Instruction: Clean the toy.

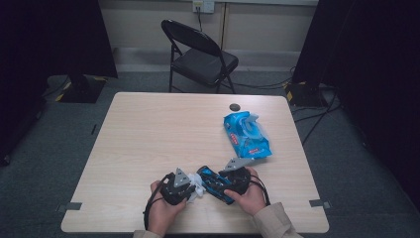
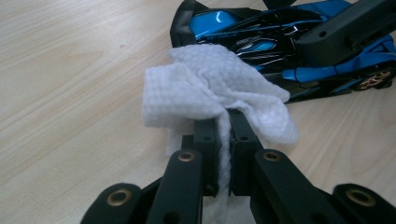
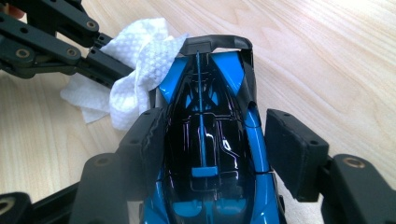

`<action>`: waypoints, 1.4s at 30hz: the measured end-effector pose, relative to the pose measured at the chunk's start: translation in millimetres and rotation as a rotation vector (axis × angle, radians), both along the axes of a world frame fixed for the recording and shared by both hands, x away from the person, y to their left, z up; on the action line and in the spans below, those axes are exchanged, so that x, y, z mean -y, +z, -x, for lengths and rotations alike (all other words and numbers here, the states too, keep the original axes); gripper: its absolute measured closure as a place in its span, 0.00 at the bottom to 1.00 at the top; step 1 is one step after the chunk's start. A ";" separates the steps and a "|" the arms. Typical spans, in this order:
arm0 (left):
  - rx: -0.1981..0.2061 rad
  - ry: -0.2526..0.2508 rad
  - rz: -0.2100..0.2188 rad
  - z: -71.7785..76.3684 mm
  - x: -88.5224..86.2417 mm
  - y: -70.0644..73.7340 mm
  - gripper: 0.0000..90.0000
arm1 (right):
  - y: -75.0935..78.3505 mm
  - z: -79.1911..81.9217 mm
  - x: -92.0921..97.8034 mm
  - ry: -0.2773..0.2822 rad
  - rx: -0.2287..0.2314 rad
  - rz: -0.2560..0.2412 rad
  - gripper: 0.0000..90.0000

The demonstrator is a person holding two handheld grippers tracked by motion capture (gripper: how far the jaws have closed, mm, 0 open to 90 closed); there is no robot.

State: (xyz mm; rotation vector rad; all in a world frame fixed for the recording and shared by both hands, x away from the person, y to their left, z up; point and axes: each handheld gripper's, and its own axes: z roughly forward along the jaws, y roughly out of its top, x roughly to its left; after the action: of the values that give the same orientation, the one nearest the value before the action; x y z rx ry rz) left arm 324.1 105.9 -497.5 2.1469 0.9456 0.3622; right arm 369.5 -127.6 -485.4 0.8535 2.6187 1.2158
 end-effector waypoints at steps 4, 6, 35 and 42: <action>0.000 -0.011 -0.004 2.3 0.9 0.2 0.94 | 0.1 0.1 -0.1 0.000 0.000 0.001 0.44; -0.005 -0.009 0.001 3.3 1.6 0.3 0.94 | 0.2 0.0 -0.1 0.000 0.000 0.002 0.44; -0.046 -0.147 0.042 17.9 38.3 0.0 0.95 | 0.4 0.5 -0.5 -0.002 0.003 0.005 0.44; -0.051 -0.168 0.048 21.1 47.7 -0.1 0.95 | 0.4 0.3 -0.4 -0.002 0.002 0.005 0.44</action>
State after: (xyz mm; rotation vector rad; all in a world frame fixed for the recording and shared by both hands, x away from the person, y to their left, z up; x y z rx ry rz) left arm 303.1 58.2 -497.6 2.1824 0.7870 0.2005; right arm 369.2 -127.2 -485.0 0.8534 2.6181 1.2086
